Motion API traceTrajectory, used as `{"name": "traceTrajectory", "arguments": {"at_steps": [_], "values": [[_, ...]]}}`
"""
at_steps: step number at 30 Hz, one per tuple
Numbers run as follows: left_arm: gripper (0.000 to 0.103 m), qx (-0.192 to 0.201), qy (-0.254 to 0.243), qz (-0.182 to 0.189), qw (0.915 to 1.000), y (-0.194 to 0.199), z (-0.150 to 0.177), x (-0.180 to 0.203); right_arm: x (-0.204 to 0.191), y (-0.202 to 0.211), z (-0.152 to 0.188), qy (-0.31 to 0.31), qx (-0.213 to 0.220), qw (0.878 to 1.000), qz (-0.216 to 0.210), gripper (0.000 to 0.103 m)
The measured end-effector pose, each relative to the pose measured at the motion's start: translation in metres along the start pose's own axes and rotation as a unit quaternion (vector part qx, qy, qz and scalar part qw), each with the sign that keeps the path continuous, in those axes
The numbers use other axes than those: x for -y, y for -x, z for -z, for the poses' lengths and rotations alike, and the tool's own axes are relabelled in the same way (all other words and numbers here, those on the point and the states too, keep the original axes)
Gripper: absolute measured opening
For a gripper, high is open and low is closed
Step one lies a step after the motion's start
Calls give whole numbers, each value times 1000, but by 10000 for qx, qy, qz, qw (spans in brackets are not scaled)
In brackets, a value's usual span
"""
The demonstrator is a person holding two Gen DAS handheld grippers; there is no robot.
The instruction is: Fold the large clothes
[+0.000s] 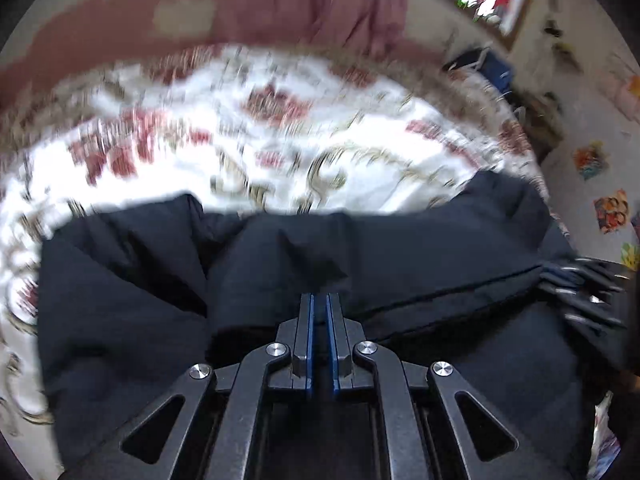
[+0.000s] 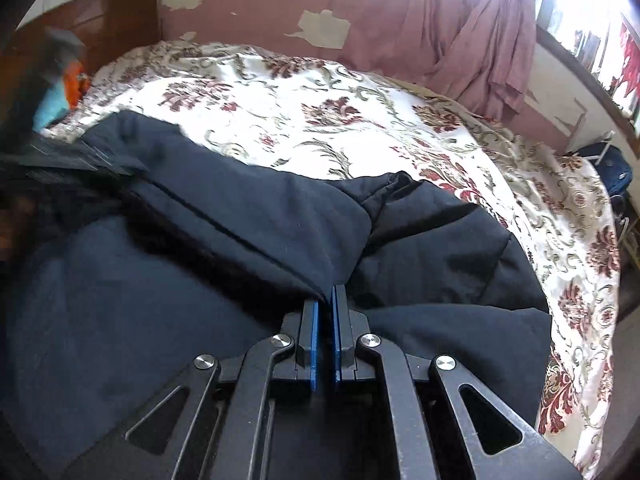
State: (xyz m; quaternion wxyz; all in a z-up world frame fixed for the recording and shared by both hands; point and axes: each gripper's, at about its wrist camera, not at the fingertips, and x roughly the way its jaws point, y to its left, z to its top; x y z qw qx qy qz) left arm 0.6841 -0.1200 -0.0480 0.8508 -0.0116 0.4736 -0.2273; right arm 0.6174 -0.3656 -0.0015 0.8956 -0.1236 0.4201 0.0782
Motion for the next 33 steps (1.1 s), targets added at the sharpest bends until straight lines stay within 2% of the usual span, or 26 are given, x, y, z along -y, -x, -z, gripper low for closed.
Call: {"name": "traceTrajectory", "arguments": {"at_steps": [3,4,6,8,10,11,12,14,17,20,22,24,26,28,30,33], "values": [[7,45,189,160,9997,-4,3,-8,6,37,-13,-203,307,9971,-662,8],[7,68,225,221,9995,-5,3,-11,7,46,-22,-240,403,9960,-763,9],[7,126,228,253,9993,-3,8,-8,4,44,-42,-326,348,9948,-895,10],[5,170,228,326,9991,-3,11,-9,-2,23,-59,-519,151,9941,-940,10],[4,171,193,457,9986,-3,13,-10,-10,-13,-68,-796,-468,9904,-1028,10],[4,166,115,592,9980,-3,12,-11,-15,-35,-65,-943,-976,9845,-1115,10],[3,154,-51,816,9965,-1,13,-10,-20,-48,-60,-924,-1277,9815,-1085,10],[3,42,-363,1121,9930,-1,14,-8,-28,-60,-48,-588,-1538,9824,-879,10],[4,-376,-581,936,9932,-18,7,-2,-14,-75,-41,-903,-1610,9776,-1015,4],[5,-764,-876,393,9924,-40,-2,11,-16,-96,-38,-876,-1724,9765,-952,0],[4,-895,-858,63,9923,-57,-7,14,-21,-113,-36,-803,-1617,9798,-863,0],[4,-924,-722,-188,9929,-75,-12,14,-18,-126,-34,-1029,-1457,9794,-951,0],[4,-860,-612,-307,9939,-82,-10,15,-12,-133,-27,-1248,-1363,9762,-1138,0],[4,-640,-736,-234,9950,-67,-5,15,-9,-118,-26,-1251,-1269,9753,-1306,0],[4,-360,-642,73,9973,-45,-1,9,-6,-97,-25,-1299,-1119,9755,-1377,0],[4,416,-630,718,9946,-6,1,6,-1,-64,-29,-1160,-848,9809,-1310,0]]}}
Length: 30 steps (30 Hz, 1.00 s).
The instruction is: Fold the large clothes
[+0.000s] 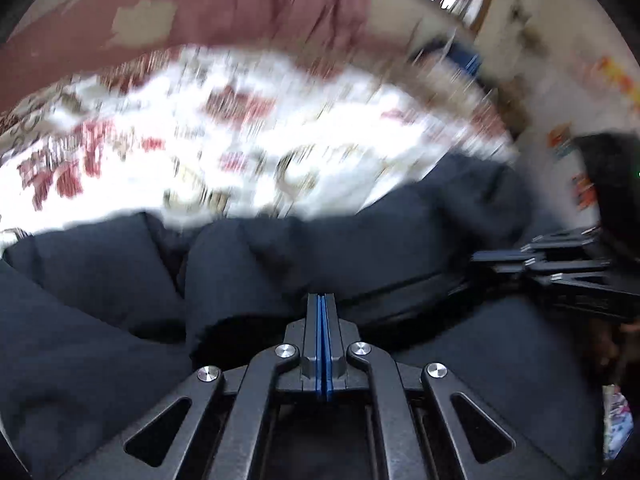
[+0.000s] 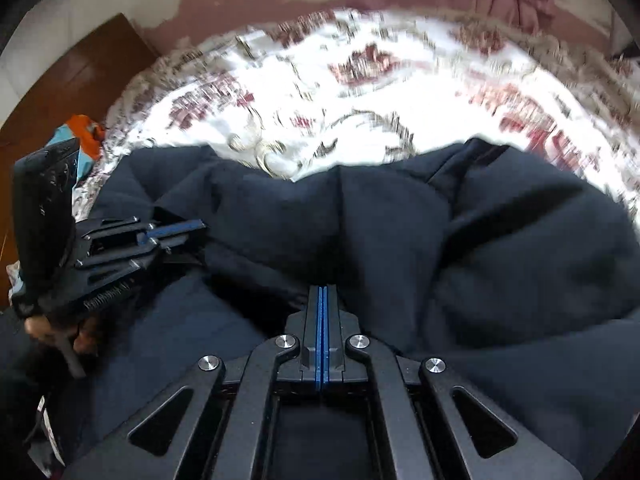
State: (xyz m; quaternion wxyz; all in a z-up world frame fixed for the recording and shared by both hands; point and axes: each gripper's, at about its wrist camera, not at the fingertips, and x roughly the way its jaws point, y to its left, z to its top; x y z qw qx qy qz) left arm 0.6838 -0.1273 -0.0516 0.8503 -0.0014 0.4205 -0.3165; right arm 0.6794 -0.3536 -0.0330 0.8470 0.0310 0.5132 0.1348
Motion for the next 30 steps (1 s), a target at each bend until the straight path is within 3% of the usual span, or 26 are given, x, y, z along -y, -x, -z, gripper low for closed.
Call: {"name": "traceTrajectory", "arguments": {"at_steps": [2,8,11,12,14,15,16,20,21,22,24,26,29,30], "values": [[4,208,-84,162,9996,11,-3,5,0,12,-4,88,107,9998,146,0],[4,-539,73,27,9985,-15,2,14,17,7,-10,-233,75,9996,144,0],[4,-603,458,-45,9971,-13,5,10,11,15,-1,-235,138,9995,143,1],[4,-635,576,-80,9963,-10,5,10,6,20,3,-183,194,9995,161,7],[4,-655,750,-213,9948,-2,4,11,2,38,10,-137,414,9988,220,30],[4,-605,804,-238,9946,3,3,12,0,49,14,-141,565,9980,261,52],[9,-528,834,-246,9948,11,3,15,-2,63,19,-116,767,9965,316,58],[20,6,770,-358,9964,57,4,37,-12,103,34,66,1207,9910,576,59],[32,151,758,-435,9961,70,6,44,-16,114,39,138,1327,9885,705,60],[55,312,777,-477,9953,84,8,50,-19,123,43,182,1416,9865,802,64],[89,690,876,-544,9923,108,12,60,-25,145,53,263,1670,9804,1013,69],[92,1213,937,-616,9863,139,19,71,-32,165,59,342,1855,9761,1075,75],[94,1453,850,-695,9833,172,25,88,-44,193,72,380,2102,9699,1173,82],[95,1534,777,-798,9819,182,27,95,-47,202,77,387,2191,9683,1137,91]]}}
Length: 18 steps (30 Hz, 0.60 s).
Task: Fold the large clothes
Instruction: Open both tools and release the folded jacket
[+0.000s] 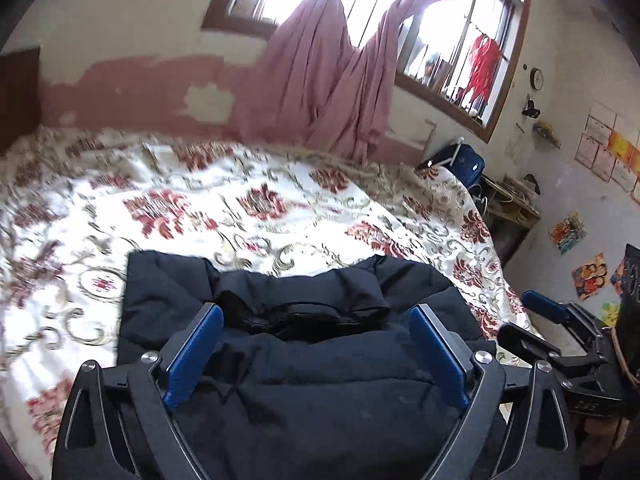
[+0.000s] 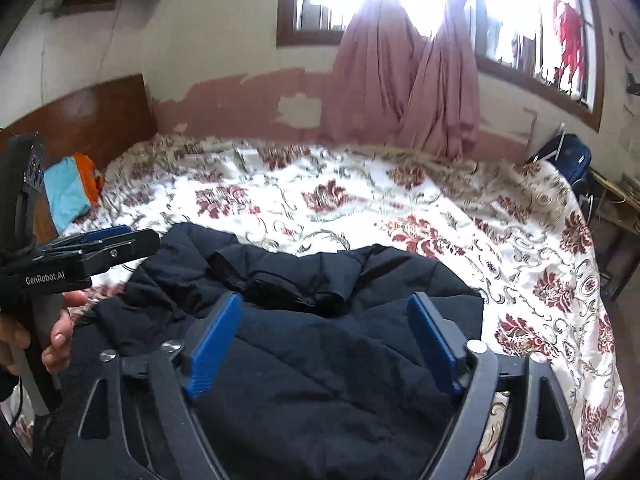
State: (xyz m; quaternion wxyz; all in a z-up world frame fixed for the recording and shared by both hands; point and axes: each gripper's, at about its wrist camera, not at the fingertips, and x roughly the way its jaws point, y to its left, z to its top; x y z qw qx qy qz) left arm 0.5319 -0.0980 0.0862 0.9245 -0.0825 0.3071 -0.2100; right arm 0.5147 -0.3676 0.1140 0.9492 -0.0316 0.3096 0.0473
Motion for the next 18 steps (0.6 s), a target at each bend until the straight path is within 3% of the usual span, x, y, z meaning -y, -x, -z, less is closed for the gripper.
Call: {"name": "traceTrajectory", "arguments": {"at_steps": [1,2,12,18], "values": [[97,103,-77,-54,9999,12,1,5,-2,9,1,-5,60,10000,-17,100],[97,174,-124,-84,9997,21,2,8,-3,20,2,-5,153,9999,-25,101],[103,900,-544,-401,9936,118,29,35,-20,102,26,-128,810,9966,73,101],[103,1003,-589,-524,9918,150,45,41,-21,132,46,-275,993,9946,124,101]]}}
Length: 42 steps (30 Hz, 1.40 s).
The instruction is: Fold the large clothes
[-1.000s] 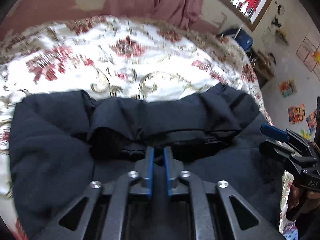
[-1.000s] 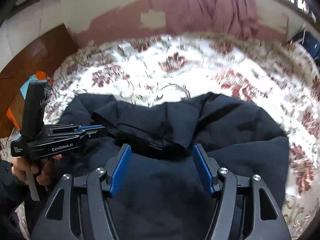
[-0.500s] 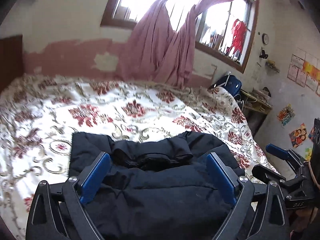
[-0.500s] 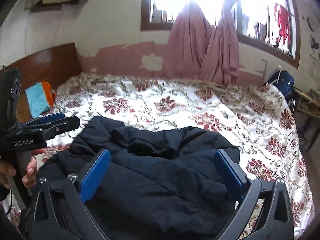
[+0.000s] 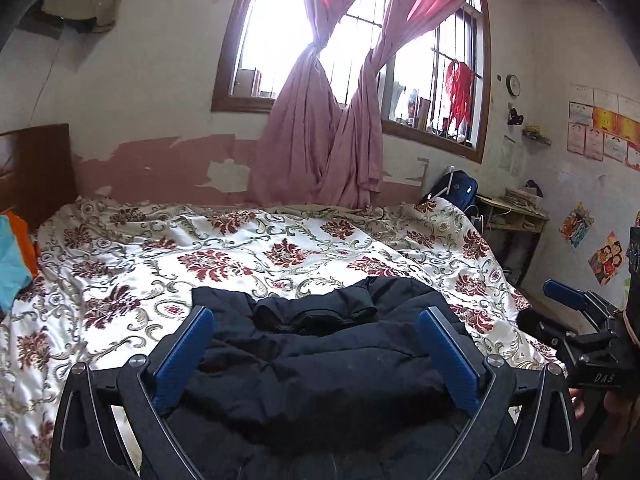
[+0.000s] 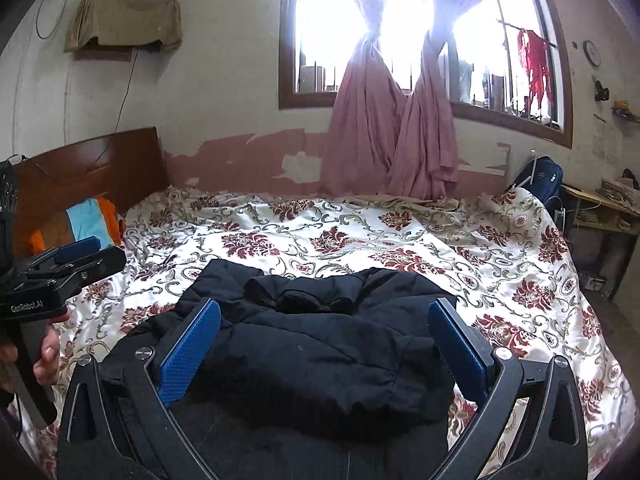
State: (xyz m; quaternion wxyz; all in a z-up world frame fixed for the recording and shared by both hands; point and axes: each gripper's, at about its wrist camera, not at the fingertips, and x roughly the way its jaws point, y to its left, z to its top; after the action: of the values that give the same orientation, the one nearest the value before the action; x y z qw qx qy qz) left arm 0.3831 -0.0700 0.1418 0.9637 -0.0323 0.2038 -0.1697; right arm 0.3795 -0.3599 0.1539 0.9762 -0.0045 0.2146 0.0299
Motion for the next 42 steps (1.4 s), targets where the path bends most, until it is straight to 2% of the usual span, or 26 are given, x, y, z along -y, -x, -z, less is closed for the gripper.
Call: {"name": "traceTrajectory", "arguments": {"at_steps": [4,7,10,14,23,34,42], "values": [[103,-110,126,-261,9995,20,13,-2,-2,26,16,6,269,9996,16,101],[103,-6,252,-387,9989,37,29,-6,-6,47,29,-13,413,9991,75,101],[103,-16,40,-611,9981,45,42,-2,-11,63,40,61,499,9987,127,101],[103,175,-422,-932,9946,63,58,6,-19,78,53,212,503,9985,53,101],[103,227,-838,-1054,9906,98,87,19,-26,108,87,213,534,9982,174,101],[103,-198,-646,-938,9933,123,138,7,-25,128,132,54,356,9992,194,101],[103,-450,-861,-1028,9899,136,167,-8,-37,140,159,222,238,9993,182,101]]}}
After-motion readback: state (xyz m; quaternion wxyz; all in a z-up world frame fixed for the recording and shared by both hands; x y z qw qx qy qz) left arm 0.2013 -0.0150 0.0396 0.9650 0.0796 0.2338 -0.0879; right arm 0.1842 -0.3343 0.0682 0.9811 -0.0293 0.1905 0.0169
